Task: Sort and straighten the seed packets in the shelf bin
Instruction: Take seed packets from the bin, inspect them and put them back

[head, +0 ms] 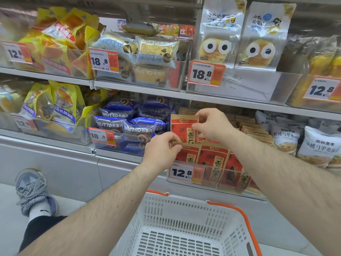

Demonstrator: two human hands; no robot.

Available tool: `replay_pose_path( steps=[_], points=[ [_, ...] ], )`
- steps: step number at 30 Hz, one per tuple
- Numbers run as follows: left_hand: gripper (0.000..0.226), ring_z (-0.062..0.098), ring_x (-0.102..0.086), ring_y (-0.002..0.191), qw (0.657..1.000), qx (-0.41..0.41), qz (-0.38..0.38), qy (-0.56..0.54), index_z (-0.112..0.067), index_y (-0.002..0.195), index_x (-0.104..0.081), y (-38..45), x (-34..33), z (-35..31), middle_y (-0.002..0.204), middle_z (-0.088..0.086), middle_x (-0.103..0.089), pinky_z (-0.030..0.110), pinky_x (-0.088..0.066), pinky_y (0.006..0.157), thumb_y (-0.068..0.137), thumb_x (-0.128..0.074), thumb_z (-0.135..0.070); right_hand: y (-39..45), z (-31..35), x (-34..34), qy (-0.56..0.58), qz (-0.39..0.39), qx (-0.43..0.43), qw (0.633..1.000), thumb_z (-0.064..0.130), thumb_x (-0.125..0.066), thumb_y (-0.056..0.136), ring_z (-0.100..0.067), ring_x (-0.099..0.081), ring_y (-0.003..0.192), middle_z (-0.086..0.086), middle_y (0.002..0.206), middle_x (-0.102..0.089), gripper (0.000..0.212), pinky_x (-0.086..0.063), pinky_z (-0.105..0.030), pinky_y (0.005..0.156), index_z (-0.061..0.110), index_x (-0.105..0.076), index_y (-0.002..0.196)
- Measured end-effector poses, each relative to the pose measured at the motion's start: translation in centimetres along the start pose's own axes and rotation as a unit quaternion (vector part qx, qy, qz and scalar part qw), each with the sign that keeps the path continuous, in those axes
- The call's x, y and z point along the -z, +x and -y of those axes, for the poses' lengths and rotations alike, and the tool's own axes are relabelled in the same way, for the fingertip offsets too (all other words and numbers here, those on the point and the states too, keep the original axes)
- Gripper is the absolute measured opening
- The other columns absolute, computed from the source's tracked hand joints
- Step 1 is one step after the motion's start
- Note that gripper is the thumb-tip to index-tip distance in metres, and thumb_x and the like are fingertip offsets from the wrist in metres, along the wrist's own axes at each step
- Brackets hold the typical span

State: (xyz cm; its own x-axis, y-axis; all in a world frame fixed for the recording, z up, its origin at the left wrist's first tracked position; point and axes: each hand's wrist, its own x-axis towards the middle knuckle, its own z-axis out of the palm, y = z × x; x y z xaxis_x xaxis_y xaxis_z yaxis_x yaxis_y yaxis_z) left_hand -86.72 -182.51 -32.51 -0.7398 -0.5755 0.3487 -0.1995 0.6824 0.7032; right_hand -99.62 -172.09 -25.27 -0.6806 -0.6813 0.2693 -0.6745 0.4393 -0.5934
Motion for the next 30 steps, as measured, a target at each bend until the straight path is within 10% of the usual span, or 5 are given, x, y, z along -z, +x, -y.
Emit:
replay_pose_path(
  steps=[7, 13, 18, 30],
  points=[
    [0.030, 0.005, -0.057, 0.083, 0.988, -0.063, -0.109, -0.090, -0.033, 0.078, -0.052, -0.1, 1.6, -0.5, 0.082, -0.015, -0.059, 0.030, -0.049, 0.077, 0.094, -0.064, -0.010, 0.7, 0.5, -0.2, -0.046, -0.005, -0.047, 0.998, 0.011, -0.064, 0.085, -0.014, -0.061, 0.072, -0.001, 0.082, -0.065, 0.011, -0.039, -0.022, 0.051, 0.016, -0.061, 0.076],
    [0.029, -0.002, -0.056, 0.079, 0.940, -0.068, -0.238, -0.236, -0.032, 0.088, -0.046, -0.9, 4.2, -1.1, 0.088, -0.009, -0.054, 0.020, -0.052, 0.065, 0.100, -0.054, -0.008, 0.5, 0.6, -1.5, -0.211, 0.146, -0.050, 0.965, 0.016, -0.065, 0.090, -0.014, -0.054, 0.065, 0.000, 0.077, -0.063, 0.019, -0.042, -0.024, 0.052, 0.013, -0.062, 0.071],
    [0.023, -0.010, -0.055, 0.077, 0.916, -0.060, -0.302, -0.256, -0.029, 0.094, -0.048, -1.3, 5.7, -1.3, 0.089, -0.013, -0.053, 0.013, -0.049, 0.069, 0.101, -0.052, -0.008, 0.8, 0.9, -1.8, -0.194, 0.078, -0.022, 0.978, 0.023, -0.078, 0.081, -0.013, -0.064, 0.076, 0.003, 0.079, -0.068, 0.014, -0.059, -0.034, 0.072, 0.019, -0.068, 0.073],
    [0.024, 0.011, -0.068, 0.080, 0.942, 0.067, -0.150, -0.292, -0.030, 0.090, -0.057, -3.8, 3.3, -0.7, 0.088, -0.004, -0.066, 0.041, -0.061, 0.072, 0.100, -0.056, -0.009, -0.3, 0.6, -1.1, -0.169, 0.036, 0.006, 0.985, 0.031, -0.071, 0.087, -0.015, -0.062, 0.091, 0.006, 0.099, -0.065, 0.019, -0.055, -0.032, 0.081, 0.020, -0.067, 0.102]
  ],
)
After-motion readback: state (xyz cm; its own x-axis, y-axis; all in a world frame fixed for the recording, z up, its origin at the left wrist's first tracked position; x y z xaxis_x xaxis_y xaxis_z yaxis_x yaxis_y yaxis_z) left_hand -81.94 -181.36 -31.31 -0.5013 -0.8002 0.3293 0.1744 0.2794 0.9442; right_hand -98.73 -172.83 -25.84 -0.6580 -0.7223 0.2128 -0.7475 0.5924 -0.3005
